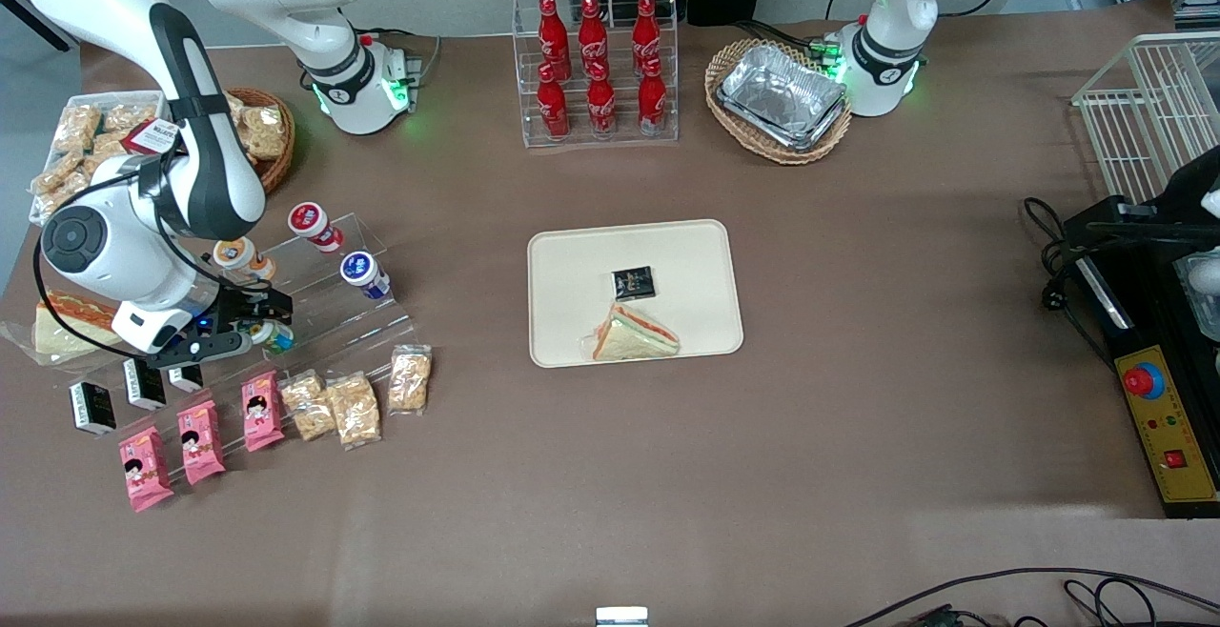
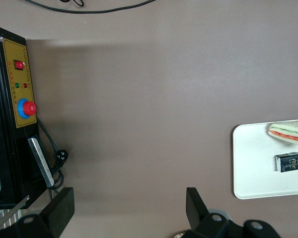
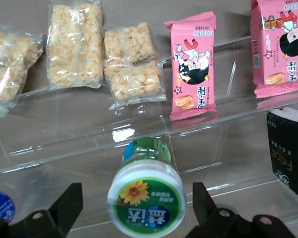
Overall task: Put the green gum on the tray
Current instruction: 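Lower the right gripper onto the green-lidded gum bottle and close it, then lift the green gum bottle off the stand with the right gripper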
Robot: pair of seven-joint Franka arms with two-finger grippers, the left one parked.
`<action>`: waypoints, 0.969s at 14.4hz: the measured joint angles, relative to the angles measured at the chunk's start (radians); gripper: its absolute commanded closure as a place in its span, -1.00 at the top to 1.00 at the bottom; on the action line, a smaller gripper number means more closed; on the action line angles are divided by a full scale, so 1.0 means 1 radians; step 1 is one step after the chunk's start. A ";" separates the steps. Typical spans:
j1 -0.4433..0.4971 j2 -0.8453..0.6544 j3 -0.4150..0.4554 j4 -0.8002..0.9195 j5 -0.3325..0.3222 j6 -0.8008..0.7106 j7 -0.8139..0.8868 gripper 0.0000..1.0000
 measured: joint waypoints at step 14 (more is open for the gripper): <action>0.000 -0.003 0.000 -0.016 0.000 0.017 -0.002 -0.94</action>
